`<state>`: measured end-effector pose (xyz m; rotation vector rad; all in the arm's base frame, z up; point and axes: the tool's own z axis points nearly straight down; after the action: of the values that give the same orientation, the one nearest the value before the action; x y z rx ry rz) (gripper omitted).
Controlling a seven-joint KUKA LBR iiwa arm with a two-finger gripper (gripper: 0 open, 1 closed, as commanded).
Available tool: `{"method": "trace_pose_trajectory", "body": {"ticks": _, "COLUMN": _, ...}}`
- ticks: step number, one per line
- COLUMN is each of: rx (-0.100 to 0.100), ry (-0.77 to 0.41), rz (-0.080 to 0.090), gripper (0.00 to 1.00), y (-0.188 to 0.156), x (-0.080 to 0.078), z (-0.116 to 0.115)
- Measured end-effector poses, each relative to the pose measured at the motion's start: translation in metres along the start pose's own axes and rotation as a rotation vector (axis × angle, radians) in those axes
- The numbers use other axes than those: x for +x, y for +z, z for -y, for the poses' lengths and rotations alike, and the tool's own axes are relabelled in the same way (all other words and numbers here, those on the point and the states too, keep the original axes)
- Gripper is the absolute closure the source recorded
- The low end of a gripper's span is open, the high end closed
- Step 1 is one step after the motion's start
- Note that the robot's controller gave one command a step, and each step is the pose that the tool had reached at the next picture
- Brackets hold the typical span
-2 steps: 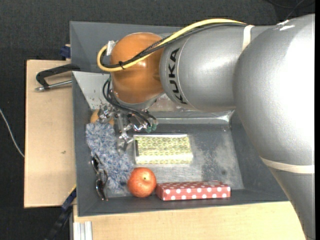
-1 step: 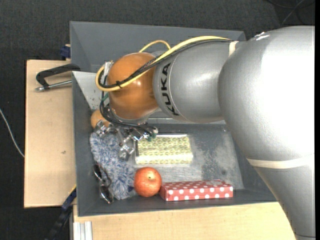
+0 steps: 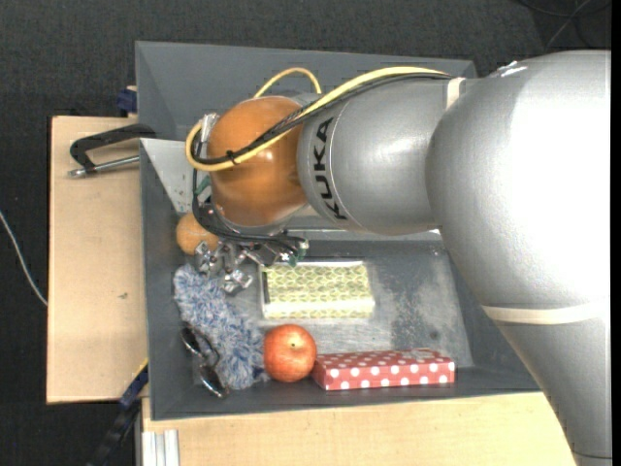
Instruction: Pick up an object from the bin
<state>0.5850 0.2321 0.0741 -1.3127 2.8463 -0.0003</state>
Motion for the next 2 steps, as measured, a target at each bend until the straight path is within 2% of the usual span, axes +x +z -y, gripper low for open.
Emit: {"method": "trace_pose_trajectory", "body": {"ticks": 2, "rx": -0.001, "ry": -0.021, "rz": -0.001, "gripper": 1.0, "y": -0.0024, "x": -0.0002, "z": 0.0001}}
